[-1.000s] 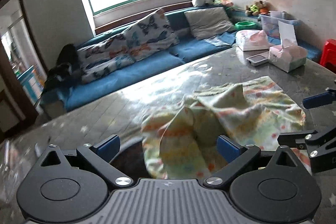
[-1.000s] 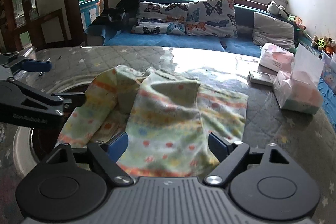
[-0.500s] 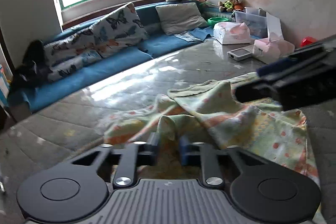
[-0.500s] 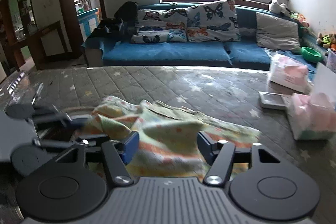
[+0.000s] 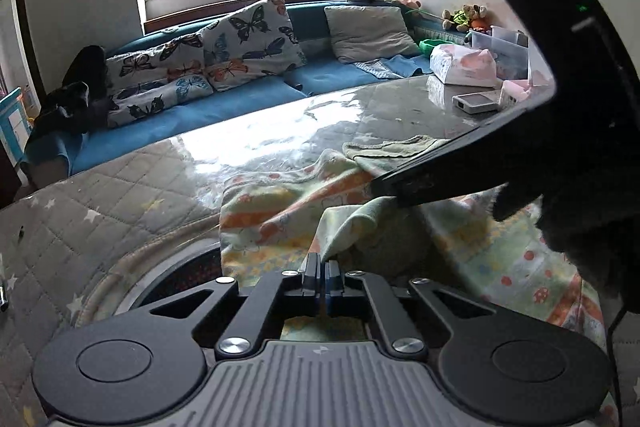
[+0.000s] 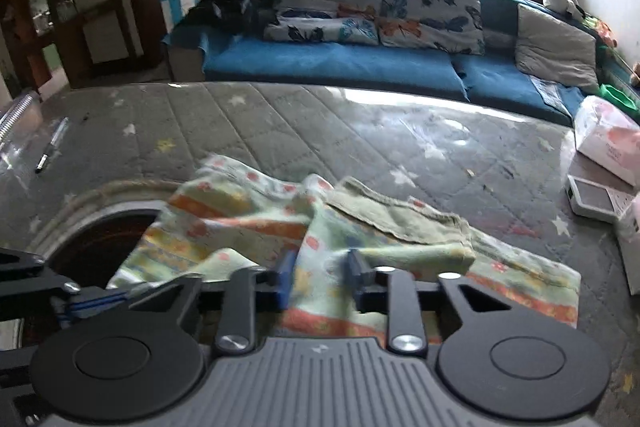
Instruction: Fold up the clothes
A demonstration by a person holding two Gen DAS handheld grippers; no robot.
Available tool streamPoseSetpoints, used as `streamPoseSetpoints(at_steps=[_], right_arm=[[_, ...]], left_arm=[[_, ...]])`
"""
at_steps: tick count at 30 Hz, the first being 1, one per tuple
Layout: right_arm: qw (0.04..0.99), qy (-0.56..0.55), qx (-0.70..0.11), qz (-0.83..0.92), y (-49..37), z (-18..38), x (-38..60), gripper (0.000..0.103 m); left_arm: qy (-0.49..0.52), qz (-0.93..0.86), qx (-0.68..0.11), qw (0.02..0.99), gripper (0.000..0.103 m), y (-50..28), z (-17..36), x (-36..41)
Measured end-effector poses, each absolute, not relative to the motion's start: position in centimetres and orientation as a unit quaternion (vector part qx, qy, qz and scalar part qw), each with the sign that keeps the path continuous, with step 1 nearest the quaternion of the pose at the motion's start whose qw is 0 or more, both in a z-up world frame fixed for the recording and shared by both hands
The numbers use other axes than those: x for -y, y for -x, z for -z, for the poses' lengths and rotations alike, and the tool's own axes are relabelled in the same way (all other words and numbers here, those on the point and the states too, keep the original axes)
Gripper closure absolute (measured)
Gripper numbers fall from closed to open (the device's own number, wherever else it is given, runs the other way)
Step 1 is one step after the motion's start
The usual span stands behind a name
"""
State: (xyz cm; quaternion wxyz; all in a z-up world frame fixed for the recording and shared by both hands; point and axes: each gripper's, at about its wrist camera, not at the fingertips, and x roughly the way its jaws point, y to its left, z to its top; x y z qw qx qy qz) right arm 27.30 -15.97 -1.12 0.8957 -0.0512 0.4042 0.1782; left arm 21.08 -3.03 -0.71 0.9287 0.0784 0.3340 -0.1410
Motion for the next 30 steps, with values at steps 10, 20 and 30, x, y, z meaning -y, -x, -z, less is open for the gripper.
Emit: streamPoseSetpoints(at_steps=[10,20,30], right_arm=[[0.921,0.021,-0.363,-0.139,-24.0,-1.6,22.4,0.1],[0.947,-0.009,-0.321,-0.029,-18.5,-3.3,32.2,0.101],[0.943,-0.036,-0.329,-0.022,-14.7,-2.6,36.6,0.095]], left_arm=[[-0.109,0.147,-0.315,0.931,0.069,-22.0,0.4,4.8],[-0.059,0.124,-0.291,0.947,0.098,-20.7,-1.1,2.6],[0.048,0.012,-0.238,0.97,0.098,-11.9,-5.8,-6.0]])
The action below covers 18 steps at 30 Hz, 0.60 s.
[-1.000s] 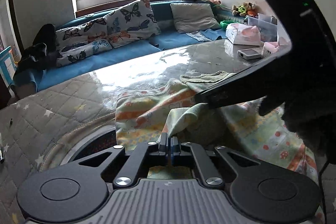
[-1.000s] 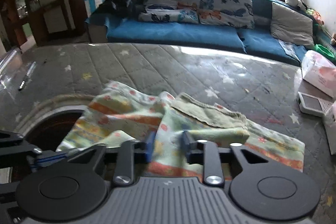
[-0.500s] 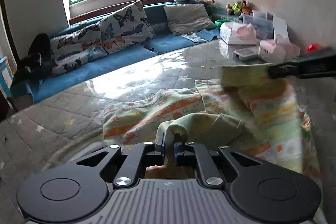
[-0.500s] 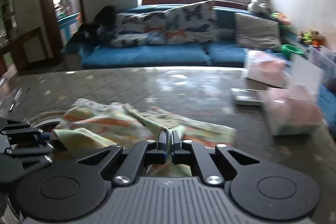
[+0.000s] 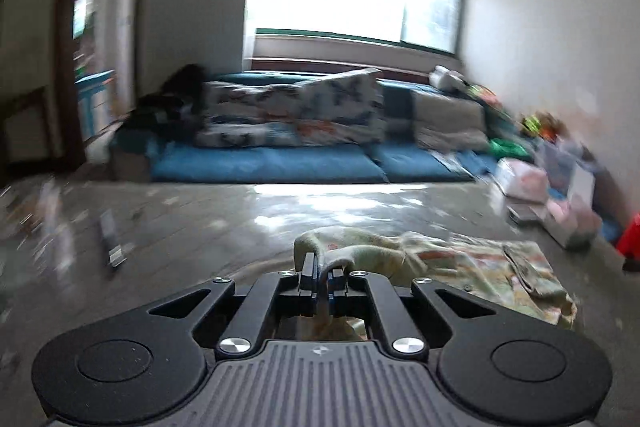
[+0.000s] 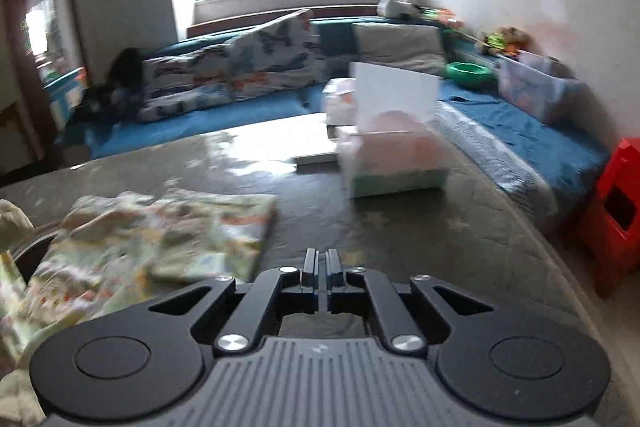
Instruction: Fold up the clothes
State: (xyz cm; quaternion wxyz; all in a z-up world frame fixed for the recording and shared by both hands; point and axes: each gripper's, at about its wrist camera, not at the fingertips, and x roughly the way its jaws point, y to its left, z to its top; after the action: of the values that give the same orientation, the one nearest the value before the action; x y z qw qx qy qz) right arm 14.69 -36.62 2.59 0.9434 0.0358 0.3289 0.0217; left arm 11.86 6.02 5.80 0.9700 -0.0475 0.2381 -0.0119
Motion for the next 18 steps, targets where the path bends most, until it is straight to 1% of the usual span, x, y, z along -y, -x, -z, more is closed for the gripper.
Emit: streamPoseSetpoints(at_steps=[2,3,4,5,6,9,10,11,12,14,17,18], right_arm=[[0.943,-0.029,-0.326,-0.051,-14.9,-2.2,35.1,0.093],[0.943,-0.021,-0.327,-0.065,-15.2,-2.0,34.1,0.088],[0.942,-0.013,-0.327,-0.079,-15.6,-1.8,33.1,0.079],[0.94,-0.005,-0.327,-0.093,-15.9,-1.5,32.2,0.074],[0.938,0.009,-0.33,-0.106,-16.3,-1.1,30.9,0.066],[0.928,0.055,-0.344,-0.129,-17.5,0.4,28.3,0.063],[0.924,0.073,-0.35,-0.136,-17.9,0.9,27.3,0.056],[0.922,0.088,-0.352,-0.138,-18.2,1.4,26.7,0.052],[0.921,0.108,-0.348,-0.135,-18.3,1.8,26.0,0.05],[0.919,0.149,-0.341,-0.134,-18.5,2.7,25.1,0.05],[0.915,0.163,-0.341,-0.137,-19.1,3.4,24.8,0.052],[0.915,0.16,-0.342,-0.139,-19.4,3.6,24.9,0.053]], left_arm=[[0.072,-0.02,-0.238,0.968,0.098,-9.9,-5.7,-7.7],[0.084,-0.034,-0.24,0.967,0.097,-9.1,-5.6,-8.5],[0.096,-0.048,-0.241,0.965,0.097,-8.3,-5.5,-9.3],[0.108,-0.057,-0.245,0.962,0.097,-7.6,-5.3,-10.0],[0.12,-0.065,-0.249,0.959,0.095,-7.0,-5.0,-10.7],[0.125,-0.093,-0.267,0.951,0.094,-6.3,-3.9,-11.8],[0.127,-0.103,-0.273,0.948,0.094,-6.2,-3.5,-12.2],[0.134,-0.113,-0.277,0.945,0.094,-6.2,-3.3,-12.8],[0.142,-0.123,-0.282,0.941,0.094,-6.2,-3.0,-13.4],[0.142,-0.144,-0.282,0.938,0.094,-6.0,-2.7,-14.0],[0.136,-0.141,-0.286,0.938,0.093,-5.8,-2.7,-14.1],[0.125,-0.132,-0.285,0.941,0.088,-5.8,-2.9,-13.6]])
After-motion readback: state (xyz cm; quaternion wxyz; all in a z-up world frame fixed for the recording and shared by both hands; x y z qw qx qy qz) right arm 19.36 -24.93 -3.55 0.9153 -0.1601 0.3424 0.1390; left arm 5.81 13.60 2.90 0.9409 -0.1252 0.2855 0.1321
